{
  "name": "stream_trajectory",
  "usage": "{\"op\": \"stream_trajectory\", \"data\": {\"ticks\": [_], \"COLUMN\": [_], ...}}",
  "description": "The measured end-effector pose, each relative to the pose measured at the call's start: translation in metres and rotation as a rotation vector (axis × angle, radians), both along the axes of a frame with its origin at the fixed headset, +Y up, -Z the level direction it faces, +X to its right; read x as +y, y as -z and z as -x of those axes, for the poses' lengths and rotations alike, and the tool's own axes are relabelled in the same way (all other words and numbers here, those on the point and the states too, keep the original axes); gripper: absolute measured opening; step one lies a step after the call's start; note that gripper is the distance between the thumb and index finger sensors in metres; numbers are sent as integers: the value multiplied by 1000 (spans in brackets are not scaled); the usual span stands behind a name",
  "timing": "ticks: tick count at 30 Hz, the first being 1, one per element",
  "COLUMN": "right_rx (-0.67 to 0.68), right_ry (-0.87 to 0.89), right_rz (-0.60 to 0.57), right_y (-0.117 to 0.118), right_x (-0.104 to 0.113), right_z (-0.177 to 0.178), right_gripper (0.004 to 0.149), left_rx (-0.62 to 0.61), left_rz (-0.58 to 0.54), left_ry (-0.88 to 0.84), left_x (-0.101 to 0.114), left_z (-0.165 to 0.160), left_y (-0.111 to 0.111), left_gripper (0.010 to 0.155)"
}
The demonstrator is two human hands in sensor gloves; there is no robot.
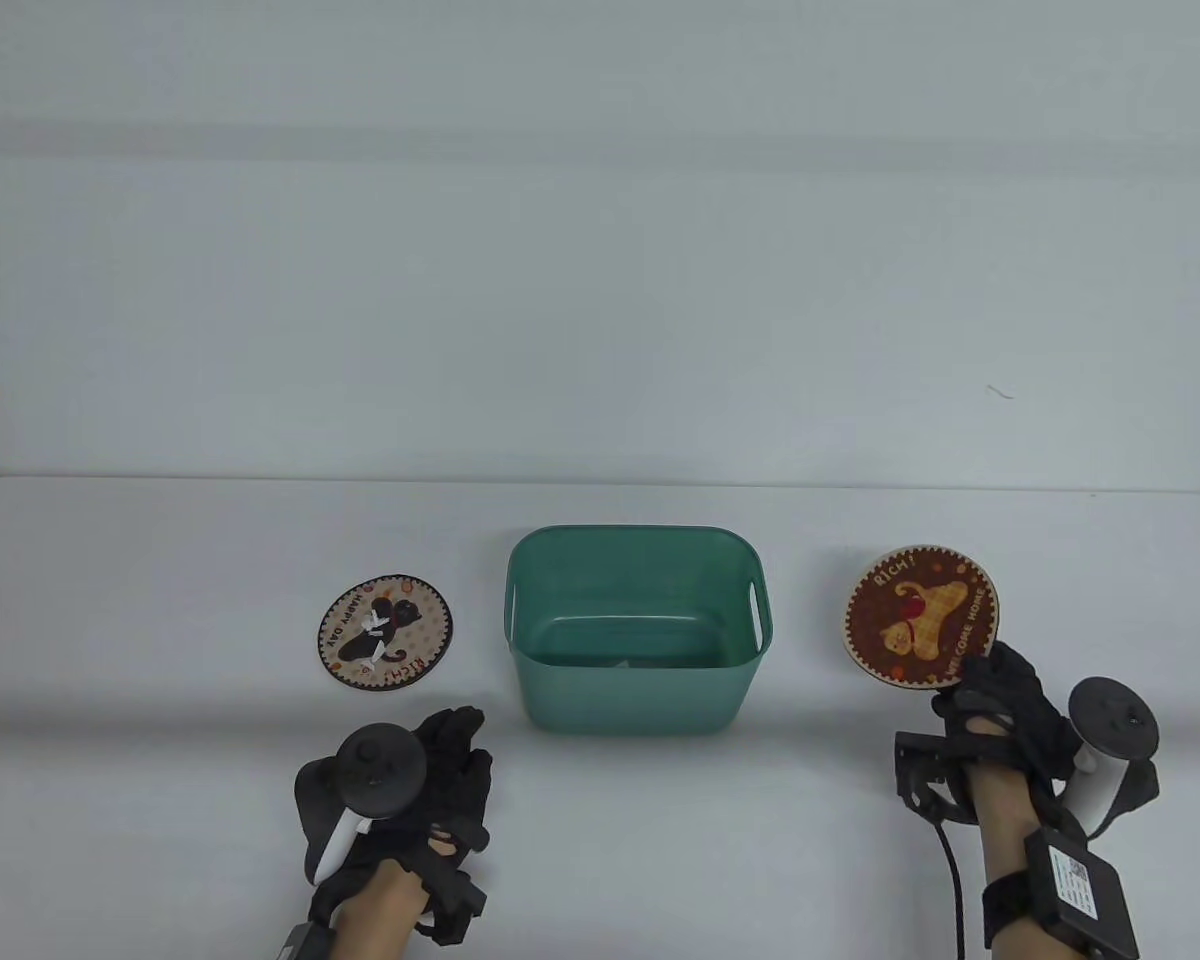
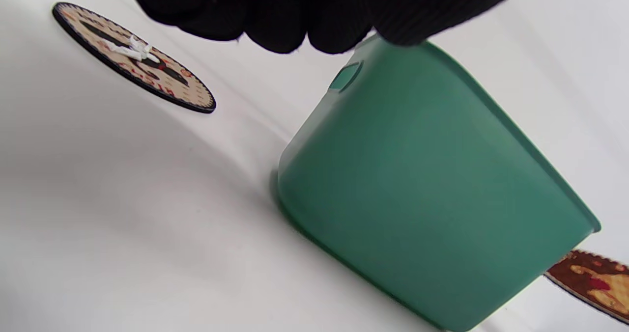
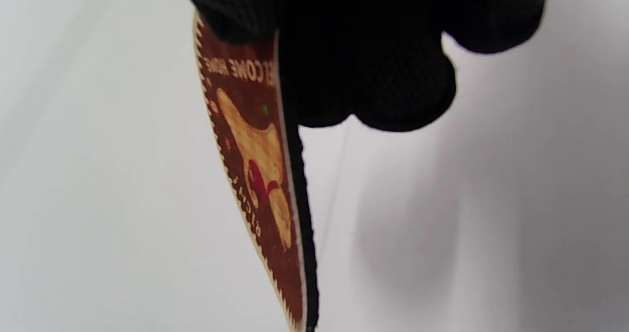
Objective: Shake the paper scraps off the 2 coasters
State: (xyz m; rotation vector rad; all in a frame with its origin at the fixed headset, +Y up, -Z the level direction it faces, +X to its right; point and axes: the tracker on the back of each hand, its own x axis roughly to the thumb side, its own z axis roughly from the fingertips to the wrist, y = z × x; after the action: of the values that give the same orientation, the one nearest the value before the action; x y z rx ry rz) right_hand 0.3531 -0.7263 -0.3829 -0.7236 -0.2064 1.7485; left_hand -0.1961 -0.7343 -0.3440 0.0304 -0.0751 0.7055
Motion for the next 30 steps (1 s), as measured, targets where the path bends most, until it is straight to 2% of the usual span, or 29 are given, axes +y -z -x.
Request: {"op": "stream_trajectory", "data": {"ticks": [6,8,14,17,24,27,30], "right_rx": [-25,-35,-26,-14,-28,-36,12], "right_ry": [1,-56,-275,-241,-348,-392,-377], "right_rz": [101,143,247,263,271,180,84], "right_y": [-12,-14,-19,-20,-25,-27,-27], "right_x": [-29,-36,-47,-52,-46,-37,-18], "right_z": [11,14,14,14,14,17,27], "right_gripper": [44,46,48,49,66,62,60], "left_rx": [-8,-10,-14,-1,13,27,44], "left_rz": [26,30,59,64,58,61,62], "left_ry": [-44,-42,-79,-95,-86,-91,-104], "left_x": [-3,-4,-8,-9,-10,-11,-12], "left_z": [-1,-1,5,8,12,15,20], "left_y": [-1,0,3,4,3,3,3], "left_gripper": [54,54,53,53,53,53,53]}}
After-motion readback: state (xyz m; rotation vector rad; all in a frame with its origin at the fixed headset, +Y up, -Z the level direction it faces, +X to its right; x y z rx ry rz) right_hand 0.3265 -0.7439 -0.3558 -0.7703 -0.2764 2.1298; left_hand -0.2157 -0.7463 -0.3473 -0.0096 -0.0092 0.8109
